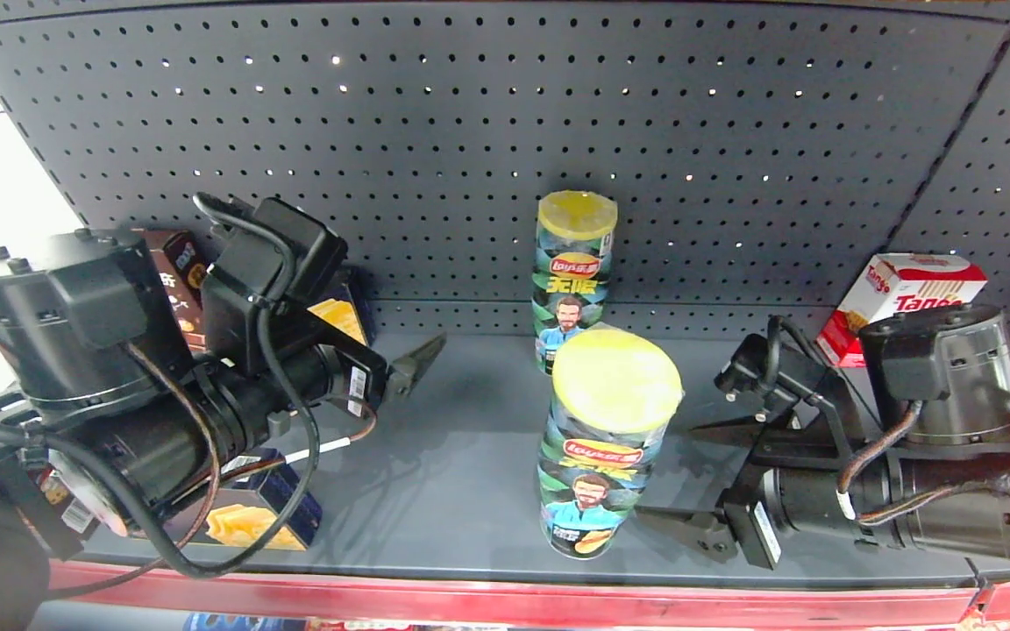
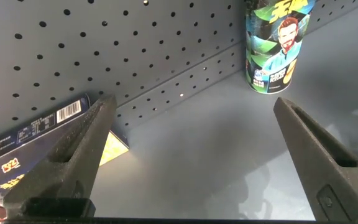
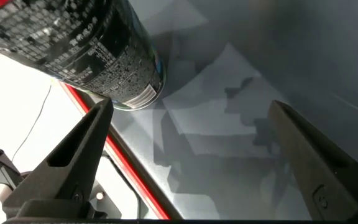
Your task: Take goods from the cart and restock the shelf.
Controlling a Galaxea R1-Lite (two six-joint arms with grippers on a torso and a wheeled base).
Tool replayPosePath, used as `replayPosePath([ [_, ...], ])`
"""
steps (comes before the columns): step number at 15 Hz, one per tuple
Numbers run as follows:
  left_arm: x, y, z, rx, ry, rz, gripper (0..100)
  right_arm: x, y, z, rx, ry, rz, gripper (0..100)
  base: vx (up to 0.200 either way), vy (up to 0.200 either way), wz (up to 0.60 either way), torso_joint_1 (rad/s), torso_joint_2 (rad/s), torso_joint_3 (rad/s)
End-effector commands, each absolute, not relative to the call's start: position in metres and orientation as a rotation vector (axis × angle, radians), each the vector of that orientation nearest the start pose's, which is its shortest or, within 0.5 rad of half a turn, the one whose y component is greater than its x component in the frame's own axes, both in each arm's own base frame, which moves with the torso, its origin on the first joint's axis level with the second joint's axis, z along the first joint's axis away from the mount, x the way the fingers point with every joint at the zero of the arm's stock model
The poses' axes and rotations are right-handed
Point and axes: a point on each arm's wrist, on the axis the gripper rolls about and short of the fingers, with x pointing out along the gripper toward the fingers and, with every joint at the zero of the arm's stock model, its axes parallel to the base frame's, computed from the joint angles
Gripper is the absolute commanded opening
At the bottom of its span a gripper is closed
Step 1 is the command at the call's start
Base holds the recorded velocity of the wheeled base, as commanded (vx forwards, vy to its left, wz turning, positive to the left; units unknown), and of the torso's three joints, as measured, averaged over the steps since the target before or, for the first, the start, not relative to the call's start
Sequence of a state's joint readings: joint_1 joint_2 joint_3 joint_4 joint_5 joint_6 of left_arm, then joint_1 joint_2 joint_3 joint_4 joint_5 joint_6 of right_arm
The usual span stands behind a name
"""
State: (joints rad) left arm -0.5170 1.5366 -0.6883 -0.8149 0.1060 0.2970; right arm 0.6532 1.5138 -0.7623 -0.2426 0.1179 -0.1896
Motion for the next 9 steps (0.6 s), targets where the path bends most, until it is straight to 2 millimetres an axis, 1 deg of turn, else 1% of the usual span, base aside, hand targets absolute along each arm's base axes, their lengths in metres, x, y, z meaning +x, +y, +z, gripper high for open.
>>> replayPosePath([
  [1, 0.2334, -0.13, 0.2141, 0.307, -0.025, -0.414, 100, 0.1981, 0.1565, 0.1844, -0.317, 0.433, 0.806, 100, 0.0, 0.0, 0.0, 0.0, 0.0, 0.0],
  [9, 0.2344, -0.1305, 0.2134, 0.309, -0.024, -0.412, 100, 0.2012, 0.1634, 0.1807, -0.319, 0.429, 0.82, 100, 0.0, 0.0, 0.0, 0.0, 0.0, 0.0],
])
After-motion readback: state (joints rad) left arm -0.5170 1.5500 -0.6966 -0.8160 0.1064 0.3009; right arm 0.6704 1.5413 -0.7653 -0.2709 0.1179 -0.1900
